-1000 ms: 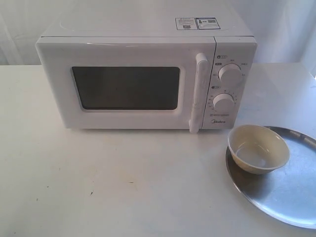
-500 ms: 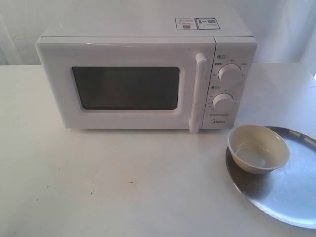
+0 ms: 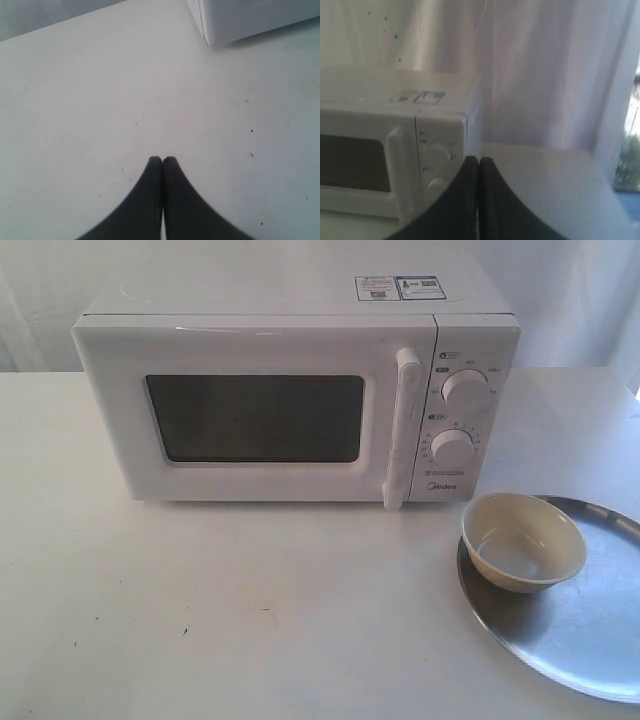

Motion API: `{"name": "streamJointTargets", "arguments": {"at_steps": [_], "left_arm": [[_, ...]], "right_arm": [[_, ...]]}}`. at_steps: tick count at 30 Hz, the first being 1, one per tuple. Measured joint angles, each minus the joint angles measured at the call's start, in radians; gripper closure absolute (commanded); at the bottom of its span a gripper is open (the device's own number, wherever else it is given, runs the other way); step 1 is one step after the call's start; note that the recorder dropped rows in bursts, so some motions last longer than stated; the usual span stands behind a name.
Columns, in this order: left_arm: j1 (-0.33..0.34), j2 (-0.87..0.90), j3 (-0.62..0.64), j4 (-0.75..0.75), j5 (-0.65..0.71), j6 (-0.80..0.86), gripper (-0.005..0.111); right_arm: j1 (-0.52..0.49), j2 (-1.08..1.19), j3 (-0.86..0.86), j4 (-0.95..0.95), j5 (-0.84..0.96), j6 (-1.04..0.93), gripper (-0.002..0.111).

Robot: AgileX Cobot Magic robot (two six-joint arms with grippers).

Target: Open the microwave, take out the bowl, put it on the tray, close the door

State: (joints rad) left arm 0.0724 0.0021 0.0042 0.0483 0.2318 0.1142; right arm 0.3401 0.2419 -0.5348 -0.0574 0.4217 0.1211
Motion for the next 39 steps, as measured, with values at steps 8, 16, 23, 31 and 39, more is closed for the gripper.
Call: {"name": "streamJointTargets", "arguments": {"at_steps": [8,16,23,31,39], "left_arm": [[0.000,0.000,0.000,0.000,0.000,0.000,0.107],[0.000,0.000,0.000,0.000,0.000,0.000,0.107],[0.000,0.000,0.000,0.000,0.000,0.000,0.107],[0.000,0.000,0.000,0.000,0.000,0.000,0.107],[0.000,0.000,0.000,0.000,0.000,0.000,0.107]], "right_arm": [[-0.223,-0.178,0.450,0.409,-0.289,0.018,0.108],[-0.380,-0.235,0.529,0.492,-0.170,0.018,0.108],[-0.411,-0.237,0.529,0.331,-0.095,0.018,0.108],[-0.411,-0.237,0.529,0.299,-0.099,0.018,0.108],[-0.411,-0.237,0.529,0.070,-0.099,0.018,0.108]]}}
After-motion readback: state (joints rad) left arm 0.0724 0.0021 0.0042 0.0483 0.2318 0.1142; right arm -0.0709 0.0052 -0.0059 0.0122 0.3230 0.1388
